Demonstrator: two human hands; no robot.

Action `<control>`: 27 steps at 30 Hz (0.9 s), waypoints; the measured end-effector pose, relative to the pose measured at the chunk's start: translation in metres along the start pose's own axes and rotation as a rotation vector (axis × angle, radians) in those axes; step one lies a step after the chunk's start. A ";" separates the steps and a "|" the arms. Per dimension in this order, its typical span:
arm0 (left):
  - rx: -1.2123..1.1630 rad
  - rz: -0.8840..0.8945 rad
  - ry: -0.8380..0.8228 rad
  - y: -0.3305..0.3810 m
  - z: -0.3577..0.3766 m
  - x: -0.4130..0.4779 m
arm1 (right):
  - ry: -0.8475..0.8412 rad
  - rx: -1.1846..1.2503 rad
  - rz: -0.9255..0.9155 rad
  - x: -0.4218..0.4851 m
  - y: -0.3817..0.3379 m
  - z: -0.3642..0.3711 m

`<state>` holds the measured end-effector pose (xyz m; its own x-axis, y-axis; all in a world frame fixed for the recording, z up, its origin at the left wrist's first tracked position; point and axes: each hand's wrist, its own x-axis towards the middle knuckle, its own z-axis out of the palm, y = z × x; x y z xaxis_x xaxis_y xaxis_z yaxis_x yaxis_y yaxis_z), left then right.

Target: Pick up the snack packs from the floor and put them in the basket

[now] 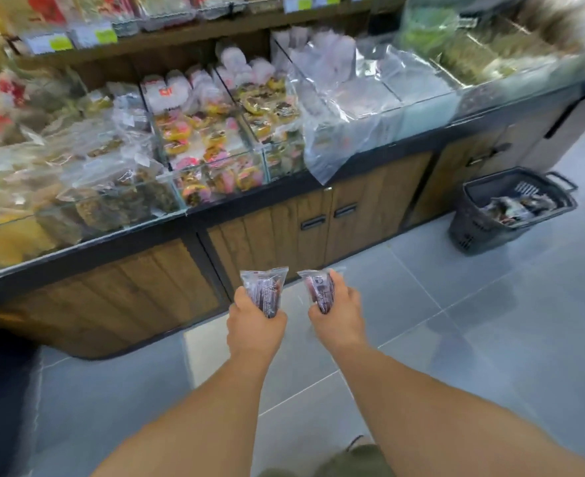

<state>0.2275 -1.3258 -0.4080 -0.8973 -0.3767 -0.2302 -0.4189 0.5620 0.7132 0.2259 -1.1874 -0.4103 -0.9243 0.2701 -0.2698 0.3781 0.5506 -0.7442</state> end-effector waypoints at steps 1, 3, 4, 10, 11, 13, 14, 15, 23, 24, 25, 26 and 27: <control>-0.003 0.016 -0.011 0.017 0.016 -0.001 | 0.020 0.011 0.014 0.011 0.009 -0.017; 0.017 0.037 -0.037 0.048 0.049 -0.003 | 0.061 0.022 0.040 0.030 0.027 -0.051; 0.033 0.050 -0.055 0.064 0.064 -0.005 | 0.079 0.025 0.056 0.038 0.036 -0.069; 0.136 0.152 -0.176 0.141 0.148 -0.016 | 0.196 0.050 0.168 0.077 0.086 -0.155; 0.156 0.169 -0.194 0.151 0.161 -0.017 | 0.211 0.071 0.186 0.082 0.093 -0.165; 0.189 0.200 -0.230 0.174 0.188 -0.018 | 0.251 0.106 0.221 0.094 0.108 -0.184; 0.205 0.217 -0.250 0.185 0.201 -0.018 | 0.275 0.119 0.238 0.101 0.115 -0.194; 0.219 0.235 -0.273 0.196 0.214 -0.017 | 0.298 0.129 0.255 0.108 0.122 -0.203; 0.267 0.361 -0.426 0.288 0.320 0.021 | 0.433 0.118 0.384 0.203 0.161 -0.277; 0.275 0.371 -0.437 0.301 0.333 0.029 | 0.443 0.115 0.394 0.218 0.163 -0.286; 0.282 0.379 -0.450 0.314 0.344 0.038 | 0.455 0.114 0.404 0.233 0.165 -0.295; 0.288 0.384 -0.461 0.328 0.356 0.047 | 0.468 0.111 0.410 0.248 0.166 -0.304; 0.298 0.382 -0.470 0.342 0.367 0.056 | 0.481 0.108 0.415 0.263 0.167 -0.313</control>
<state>-0.0173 -0.8848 -0.4195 -0.9270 0.2112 -0.3099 -0.0204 0.7967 0.6041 0.0629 -0.7767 -0.4142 -0.5660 0.7813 -0.2631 0.6688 0.2486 -0.7006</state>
